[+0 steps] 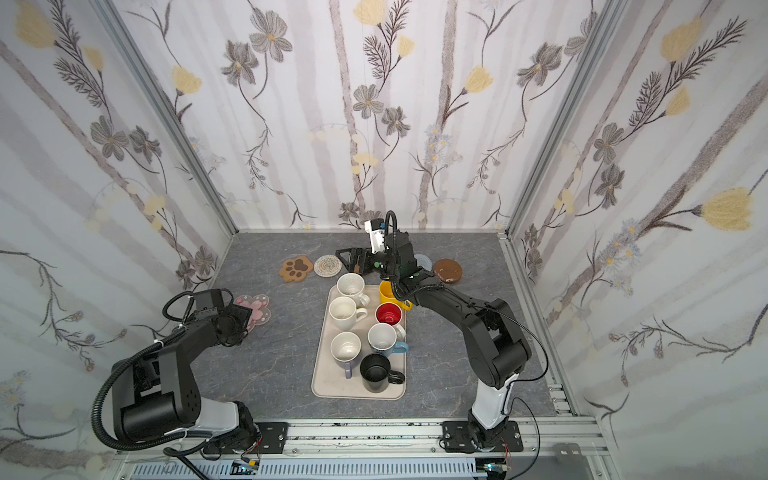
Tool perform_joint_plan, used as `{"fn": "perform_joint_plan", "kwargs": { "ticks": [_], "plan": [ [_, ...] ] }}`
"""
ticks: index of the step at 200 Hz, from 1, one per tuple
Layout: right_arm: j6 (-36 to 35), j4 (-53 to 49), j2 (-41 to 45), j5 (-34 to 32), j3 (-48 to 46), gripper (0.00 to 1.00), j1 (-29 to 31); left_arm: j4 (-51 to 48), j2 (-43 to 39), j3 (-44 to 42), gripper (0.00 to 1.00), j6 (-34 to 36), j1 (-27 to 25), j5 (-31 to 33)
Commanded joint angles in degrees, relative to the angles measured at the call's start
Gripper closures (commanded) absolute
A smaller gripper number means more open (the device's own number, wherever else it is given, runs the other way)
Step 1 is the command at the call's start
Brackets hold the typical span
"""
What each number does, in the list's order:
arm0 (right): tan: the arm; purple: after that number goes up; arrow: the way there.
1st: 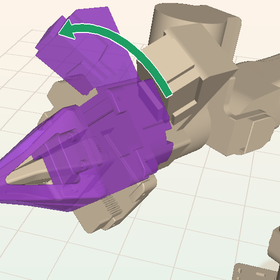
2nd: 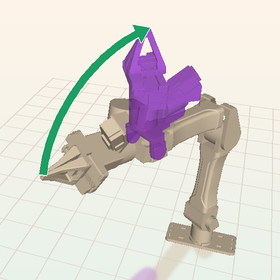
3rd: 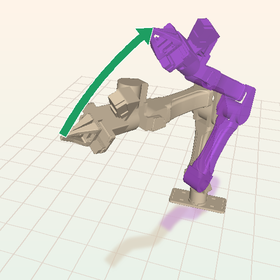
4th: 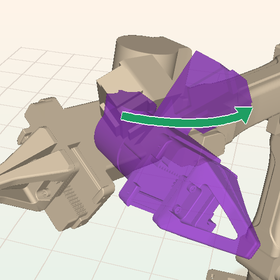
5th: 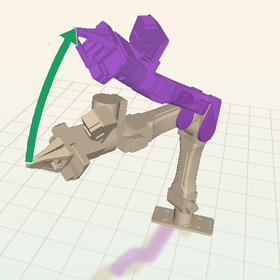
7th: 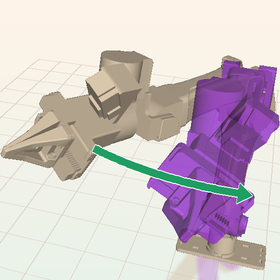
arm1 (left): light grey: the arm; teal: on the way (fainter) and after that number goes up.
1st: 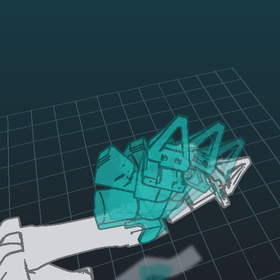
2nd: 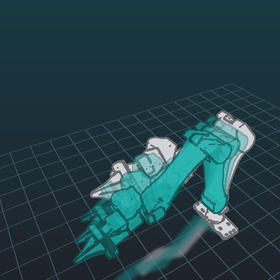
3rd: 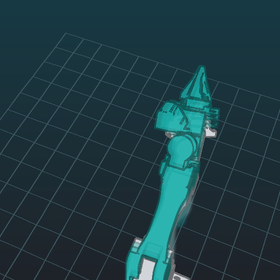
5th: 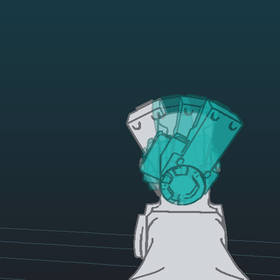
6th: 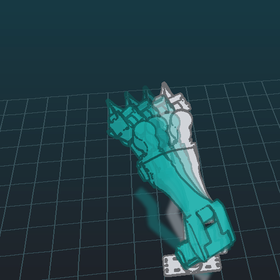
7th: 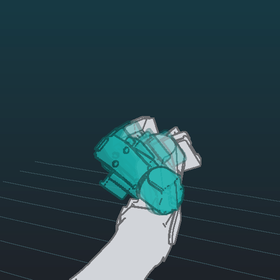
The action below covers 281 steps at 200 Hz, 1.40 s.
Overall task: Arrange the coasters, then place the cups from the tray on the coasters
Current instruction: 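Lower the left gripper onto the pink flower coaster, then push the pink flower coaster with the left gripper beside the paw-print coaster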
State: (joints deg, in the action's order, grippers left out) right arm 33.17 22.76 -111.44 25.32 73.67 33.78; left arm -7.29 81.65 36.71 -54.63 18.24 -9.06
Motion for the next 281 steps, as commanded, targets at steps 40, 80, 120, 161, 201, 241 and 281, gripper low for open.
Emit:
{"fn": "perform_joint_plan", "kwargs": {
  "ticks": [40,80,120,161,201,241,281],
  "plan": [
    [0.05,-0.63,1.84,-0.35,-0.35,0.00,0.01,2.11,1.76,-0.45,0.28,-0.56,-0.27,1.75],
    [-0.21,-1.37,1.76,-0.74,-0.07,0.00,-0.02,2.41,2.50,-0.39,0.26,-0.32,-0.23,1.29],
    [-0.22,-1.58,1.23,-0.55,0.46,0.00,0.11,2.27,-1.64,-0.88,0.22,-0.36,-0.22,0.59],
    [-0.37,-2.52,0.87,-0.44,1.07,0.00,0.28,1.76,-3.30,-1.36,0.22,-0.31,-0.22,-0.35],
    [-0.64,-3.21,0.94,-0.47,1.26,0.00,0.37,1.22,-2.64,-2.45,0.21,0.74,0.21,0.27],
    [-0.84,-3.84,1.71,-0.45,1.48,0.00,0.61,1.31,-0.62,-2.08,0.21,1.19,0.55,0.31],
    [-1.09,-4.46,1.57,-0.59,1.87,0.00,0.85,1.44,1.79,-0.56,0.21,1.33,0.52,0.53]
  ]
}}
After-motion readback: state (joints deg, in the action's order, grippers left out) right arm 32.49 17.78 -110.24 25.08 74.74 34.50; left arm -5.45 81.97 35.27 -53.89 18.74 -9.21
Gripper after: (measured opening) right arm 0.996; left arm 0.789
